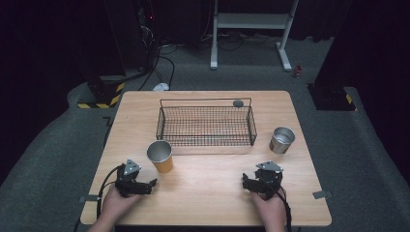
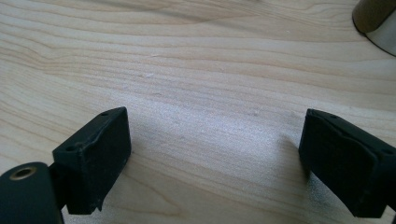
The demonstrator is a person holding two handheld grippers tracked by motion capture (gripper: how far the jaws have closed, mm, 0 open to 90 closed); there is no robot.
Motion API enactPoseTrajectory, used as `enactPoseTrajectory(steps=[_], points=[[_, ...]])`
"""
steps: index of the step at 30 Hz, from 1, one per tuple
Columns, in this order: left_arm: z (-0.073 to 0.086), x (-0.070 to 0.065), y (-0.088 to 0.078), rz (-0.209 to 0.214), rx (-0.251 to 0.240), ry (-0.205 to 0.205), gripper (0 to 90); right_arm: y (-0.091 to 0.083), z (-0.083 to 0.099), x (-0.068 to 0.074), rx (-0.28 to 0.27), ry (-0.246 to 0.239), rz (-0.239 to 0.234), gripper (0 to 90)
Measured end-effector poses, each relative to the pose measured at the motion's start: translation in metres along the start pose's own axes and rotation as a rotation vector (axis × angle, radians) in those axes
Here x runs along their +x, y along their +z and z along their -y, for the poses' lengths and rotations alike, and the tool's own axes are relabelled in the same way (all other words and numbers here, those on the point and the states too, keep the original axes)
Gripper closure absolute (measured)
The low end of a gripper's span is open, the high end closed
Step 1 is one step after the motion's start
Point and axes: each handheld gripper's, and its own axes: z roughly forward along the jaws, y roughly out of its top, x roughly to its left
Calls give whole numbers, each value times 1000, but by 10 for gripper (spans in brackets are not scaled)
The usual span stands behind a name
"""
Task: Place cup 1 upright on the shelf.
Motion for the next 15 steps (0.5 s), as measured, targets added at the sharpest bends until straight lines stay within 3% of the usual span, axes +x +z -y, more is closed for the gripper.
enactPoseTrajectory(steps=[9, 15], points=[[0, 0, -1, -20, 17, -14, 3, -1, 1, 0, -1, -3, -2, 91], [-1, 2, -3, -9, 35, -12, 1, -1, 1, 1, 1, 1, -2, 91]])
